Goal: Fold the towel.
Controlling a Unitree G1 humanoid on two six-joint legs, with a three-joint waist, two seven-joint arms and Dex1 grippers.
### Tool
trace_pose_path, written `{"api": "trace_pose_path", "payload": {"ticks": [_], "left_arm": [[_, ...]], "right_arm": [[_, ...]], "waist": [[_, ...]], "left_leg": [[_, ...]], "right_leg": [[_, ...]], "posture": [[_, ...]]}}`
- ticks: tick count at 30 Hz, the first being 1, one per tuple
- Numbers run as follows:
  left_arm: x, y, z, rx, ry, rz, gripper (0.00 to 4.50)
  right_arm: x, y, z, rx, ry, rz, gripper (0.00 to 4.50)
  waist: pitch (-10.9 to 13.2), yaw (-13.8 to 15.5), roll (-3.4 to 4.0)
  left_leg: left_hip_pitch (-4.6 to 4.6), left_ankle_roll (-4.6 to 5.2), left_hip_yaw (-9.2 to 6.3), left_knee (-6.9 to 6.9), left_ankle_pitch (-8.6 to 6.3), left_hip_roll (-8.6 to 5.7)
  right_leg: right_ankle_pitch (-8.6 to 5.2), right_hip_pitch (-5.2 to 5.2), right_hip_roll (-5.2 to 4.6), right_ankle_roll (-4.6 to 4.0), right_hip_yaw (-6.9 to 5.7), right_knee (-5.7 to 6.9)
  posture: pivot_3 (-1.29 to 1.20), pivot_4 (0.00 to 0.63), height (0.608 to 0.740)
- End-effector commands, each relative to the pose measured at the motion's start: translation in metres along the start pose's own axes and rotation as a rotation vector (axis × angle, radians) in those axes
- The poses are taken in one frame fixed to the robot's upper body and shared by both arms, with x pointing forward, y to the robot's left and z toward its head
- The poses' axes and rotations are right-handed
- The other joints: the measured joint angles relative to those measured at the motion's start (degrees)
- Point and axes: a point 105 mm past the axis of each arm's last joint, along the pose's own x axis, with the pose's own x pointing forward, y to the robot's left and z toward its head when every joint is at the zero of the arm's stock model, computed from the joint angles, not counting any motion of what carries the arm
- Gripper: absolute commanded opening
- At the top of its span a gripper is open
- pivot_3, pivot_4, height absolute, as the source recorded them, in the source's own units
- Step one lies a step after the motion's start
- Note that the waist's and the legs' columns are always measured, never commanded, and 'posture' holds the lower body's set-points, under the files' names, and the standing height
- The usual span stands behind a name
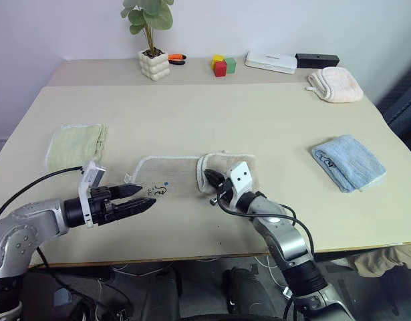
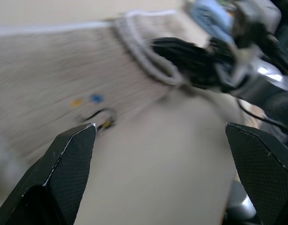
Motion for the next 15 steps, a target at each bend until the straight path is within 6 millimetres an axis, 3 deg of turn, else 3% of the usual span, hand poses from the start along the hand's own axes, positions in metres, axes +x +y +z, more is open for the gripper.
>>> {"api": "trace_pose_path", "payload": {"ticks": [1, 4, 7, 10, 13, 15], "left_arm": [[-0.004, 0.011, -0.001, 0.065, 0.077, 0.172, 4.50], [0.000, 0.008, 0.000, -0.046, 0.059, 0.195, 4.50], [0.005, -0.008, -0.006, -0.066, 0.053, 0.152, 4.50], [0.009, -0.017, -0.007, -0.170, -0.026, 0.101, 4.50], [0.013, -0.028, 0.006, -0.360, -0.224, 0.031, 4.50], [0.015, -0.035, 0.003, -0.442, -0.242, 0.048, 4.50]], "right_arm": [[0.003, 0.009, 0.003, -0.048, -0.019, 0.053, 0.04], [0.006, 0.010, 0.005, -0.072, -0.020, 0.066, 0.04], [0.009, 0.010, 0.014, -0.145, -0.034, 0.099, 0.04], [0.011, 0.002, 0.031, -0.137, -0.081, 0.088, 0.85], [0.010, -0.029, 0.062, -0.052, -0.160, 0.003, 2.27], [0.001, -0.037, 0.078, -0.048, -0.196, 0.039, 3.29]], "waist": [[0.00, -0.14, 0.00], [-0.01, -0.29, -0.02], [-0.01, -0.62, -0.03], [-0.01, -0.76, -0.03], [-0.01, -0.66, -0.04], [-0.02, -0.61, -0.05]], "left_leg": [[0.00, 0.00, 0.00, -0.01, 0.00, 0.00], [0.00, 0.00, 0.00, -0.02, 0.00, 0.00], [-0.01, -0.01, -0.01, -0.02, 0.00, 0.00], [0.00, -0.02, -0.01, -0.04, -0.01, 0.00], [0.00, -0.01, -0.10, 0.00, 0.00, 0.01], [0.00, -0.01, -0.26, 0.02, 0.00, 0.03]], "right_leg": [[0.00, 0.00, 0.00, 0.00, 0.01, -0.03], [0.01, 0.01, 0.00, 0.01, 0.00, -0.03], [0.02, 0.01, 0.00, 0.04, 0.00, -0.02], [0.08, 0.00, 0.00, 0.14, 0.01, -0.01], [0.12, 0.02, 0.01, 0.21, -0.02, 0.06], [0.14, 0.03, -0.11, 0.23, -0.01, 0.10]], "posture": [[0.00, 0.150, 0.740], [0.00, 0.150, 0.740], [0.00, 0.150, 0.740], [0.00, 0.150, 0.740], [0.00, 0.150, 0.740], [0.00, 0.150, 0.740]]}}
